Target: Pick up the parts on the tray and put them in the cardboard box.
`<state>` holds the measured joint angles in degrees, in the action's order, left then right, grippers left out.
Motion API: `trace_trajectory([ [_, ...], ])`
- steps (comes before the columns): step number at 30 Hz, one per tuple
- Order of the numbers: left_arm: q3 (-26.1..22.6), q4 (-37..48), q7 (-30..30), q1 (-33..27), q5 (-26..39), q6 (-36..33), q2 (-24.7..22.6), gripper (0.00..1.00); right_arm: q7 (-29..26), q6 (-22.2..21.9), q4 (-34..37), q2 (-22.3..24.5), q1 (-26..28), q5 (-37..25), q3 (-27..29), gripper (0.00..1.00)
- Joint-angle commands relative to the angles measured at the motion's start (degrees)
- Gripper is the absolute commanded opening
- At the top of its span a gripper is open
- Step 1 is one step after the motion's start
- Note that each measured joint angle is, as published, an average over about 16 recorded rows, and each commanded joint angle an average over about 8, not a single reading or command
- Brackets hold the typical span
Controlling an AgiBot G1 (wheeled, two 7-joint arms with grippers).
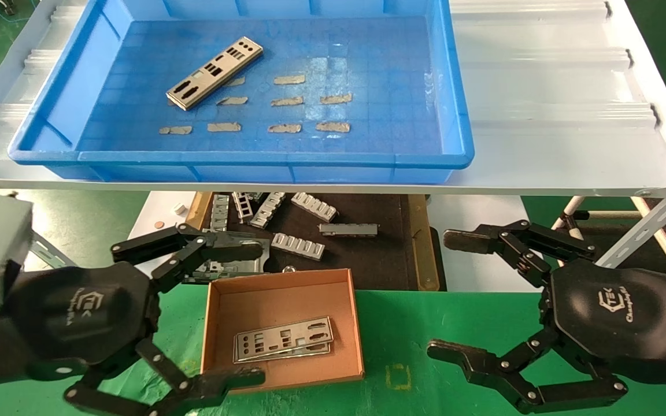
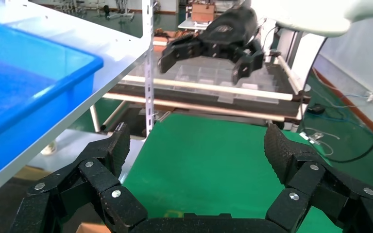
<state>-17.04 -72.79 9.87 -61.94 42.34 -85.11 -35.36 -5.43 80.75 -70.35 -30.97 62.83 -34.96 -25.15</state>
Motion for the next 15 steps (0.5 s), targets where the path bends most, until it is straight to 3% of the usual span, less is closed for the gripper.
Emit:
trace_trajectory([
  [1, 1.02, -0.78, 0.85, 0.37, -0.49, -0.61, 0.34, 1.0, 0.0, 0.0, 0.0, 0.0, 0.0, 0.0, 0.0, 1.0],
  [15, 1.52, -1.14, 1.13, 0.59, -0.85, -0.93, 0.54, 1.0, 0.0, -0.01, 0.01, 0.0, -0.01, 0.01, 0.01, 1.0],
])
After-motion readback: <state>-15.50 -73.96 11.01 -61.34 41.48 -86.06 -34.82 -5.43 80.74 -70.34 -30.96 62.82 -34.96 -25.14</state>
